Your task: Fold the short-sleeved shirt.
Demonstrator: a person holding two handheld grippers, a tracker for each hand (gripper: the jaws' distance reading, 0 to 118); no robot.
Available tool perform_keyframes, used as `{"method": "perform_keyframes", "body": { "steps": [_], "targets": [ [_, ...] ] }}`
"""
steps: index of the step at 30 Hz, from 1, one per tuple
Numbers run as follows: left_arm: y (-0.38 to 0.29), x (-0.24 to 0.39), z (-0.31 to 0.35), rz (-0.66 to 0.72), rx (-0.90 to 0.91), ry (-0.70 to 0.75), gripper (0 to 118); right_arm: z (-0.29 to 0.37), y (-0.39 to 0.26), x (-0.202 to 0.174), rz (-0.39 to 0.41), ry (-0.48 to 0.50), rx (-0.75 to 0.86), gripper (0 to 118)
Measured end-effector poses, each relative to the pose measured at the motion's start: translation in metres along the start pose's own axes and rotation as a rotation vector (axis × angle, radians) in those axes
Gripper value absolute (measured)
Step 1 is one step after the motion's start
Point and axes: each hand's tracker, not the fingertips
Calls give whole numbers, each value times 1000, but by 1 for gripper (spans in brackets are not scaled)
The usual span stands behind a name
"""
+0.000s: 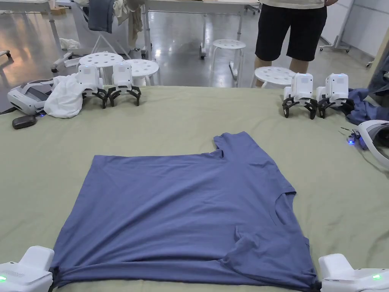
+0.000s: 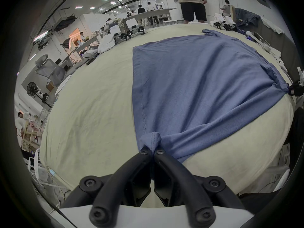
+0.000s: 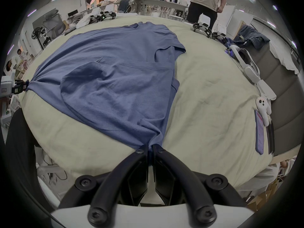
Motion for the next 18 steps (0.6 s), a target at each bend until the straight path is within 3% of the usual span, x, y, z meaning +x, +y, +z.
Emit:
{"method": "perform_keyframes", "body": {
  "steps": [10, 13, 14, 15, 16, 18],
  "targets": [
    [-11, 5, 6, 61, -4, -7, 0, 4, -17, -2, -89, 8, -17, 7],
    [-9, 11, 14, 53, 20, 29, 3, 11, -15, -4, -114, -6, -10, 15],
    [-5, 12, 21, 70, 48, 53, 10, 18, -13, -6, -106, -35, -7, 22],
    [-2, 12, 29, 97, 84, 75, 22, 27, -11, -6, -94, -76, 27, 38],
    [3, 12, 39, 134, 128, 83, 46, 39, -8, -7, -85, -123, 87, 67],
    [14, 8, 61, 218, 218, 133, 93, 65, 1, -5, -97, -157, 216, 101]
  ]
}}
